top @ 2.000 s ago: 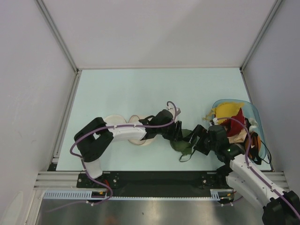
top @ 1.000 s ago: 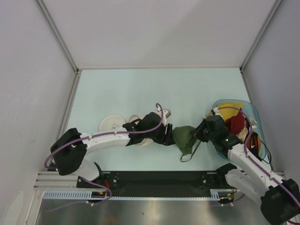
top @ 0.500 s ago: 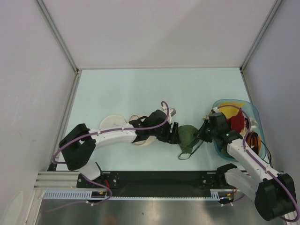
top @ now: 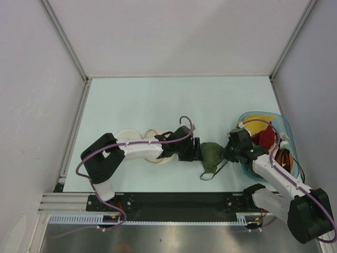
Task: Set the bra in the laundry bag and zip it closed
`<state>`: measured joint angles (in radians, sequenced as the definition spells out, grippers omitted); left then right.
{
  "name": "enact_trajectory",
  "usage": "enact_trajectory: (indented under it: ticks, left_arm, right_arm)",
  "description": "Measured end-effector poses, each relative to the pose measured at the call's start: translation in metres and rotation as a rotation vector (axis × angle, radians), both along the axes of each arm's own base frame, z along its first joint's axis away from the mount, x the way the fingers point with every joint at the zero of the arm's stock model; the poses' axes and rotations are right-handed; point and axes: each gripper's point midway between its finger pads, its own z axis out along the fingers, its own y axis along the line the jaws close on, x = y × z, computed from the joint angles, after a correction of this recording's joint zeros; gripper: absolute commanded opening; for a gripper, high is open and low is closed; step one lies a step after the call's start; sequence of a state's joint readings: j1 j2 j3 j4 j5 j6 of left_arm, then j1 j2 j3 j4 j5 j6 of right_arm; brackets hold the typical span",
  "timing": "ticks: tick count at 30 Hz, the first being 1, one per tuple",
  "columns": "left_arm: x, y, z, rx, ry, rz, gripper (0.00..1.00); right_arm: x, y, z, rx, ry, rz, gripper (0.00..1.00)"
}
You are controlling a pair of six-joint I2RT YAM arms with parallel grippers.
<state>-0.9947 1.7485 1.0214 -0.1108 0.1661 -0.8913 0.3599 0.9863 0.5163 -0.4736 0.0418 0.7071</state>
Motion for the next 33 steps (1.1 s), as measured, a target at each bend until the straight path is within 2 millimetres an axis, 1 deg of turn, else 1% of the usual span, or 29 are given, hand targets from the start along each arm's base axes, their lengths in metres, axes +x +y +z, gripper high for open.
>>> enact_trajectory:
  ticks: [3,4,7,13,16,20,23,25,26,28,29,30,31,32,33]
  left_arm:
    - [0.009,-0.002,-0.003,-0.007,-0.003,0.046,0.64]
    - [0.012,-0.003,-0.004,-0.01,-0.005,0.059,0.66]
    - [0.023,-0.002,-0.011,-0.006,-0.01,0.103,0.66]
    - [0.034,0.002,-0.022,0.023,-0.018,0.165,0.62]
    - [0.04,0.002,-0.021,0.019,-0.034,0.184,0.62]
    - [0.046,-0.005,-0.015,-0.021,-0.062,0.189,0.67]
    - [0.049,-0.01,-0.012,-0.048,-0.072,0.189,0.68]
    - [0.05,-0.013,-0.014,-0.057,-0.067,0.19,0.66]
    - [0.05,-0.014,-0.016,-0.059,-0.065,0.19,0.65]
    - [0.049,-0.015,-0.023,-0.055,-0.051,0.188,0.58]
    - [0.049,-0.017,-0.023,-0.063,-0.047,0.186,0.55]
    - [0.05,-0.018,-0.024,-0.065,-0.046,0.189,0.47]
    - [0.05,-0.018,-0.025,-0.065,-0.044,0.19,0.42]
    - [0.05,-0.018,-0.025,-0.064,-0.043,0.19,0.31]
    - [0.05,-0.018,-0.027,-0.062,-0.042,0.192,0.26]
  right_arm:
    - [0.0,-0.001,-0.002,-0.02,0.002,0.001,0.0]
    - [0.0,-0.002,-0.003,-0.027,0.002,-0.003,0.0]
    - [0.001,-0.006,-0.006,-0.047,0.006,-0.014,0.0]
    - [0.003,-0.007,-0.006,-0.058,-0.001,-0.019,0.0]
    - [0.003,-0.007,-0.007,-0.057,-0.002,-0.018,0.0]
    - [0.003,-0.007,-0.007,-0.056,-0.005,-0.018,0.0]
    - [0.003,-0.007,-0.006,-0.055,-0.007,-0.018,0.0]
    - [0.004,-0.007,-0.005,-0.053,-0.01,-0.018,0.0]
    - [0.004,-0.007,-0.005,-0.052,-0.011,-0.018,0.0]
    - [0.004,-0.006,-0.004,-0.048,-0.014,-0.016,0.0]
    - [0.004,-0.006,-0.004,-0.046,-0.015,-0.015,0.0]
    - [0.004,-0.005,-0.003,-0.046,-0.016,-0.013,0.0]
    - [0.003,-0.005,-0.003,-0.045,-0.016,-0.011,0.0]
    - [0.003,-0.004,-0.004,-0.045,-0.016,-0.009,0.0]
    - [0.003,-0.004,-0.004,-0.045,-0.015,-0.007,0.0]
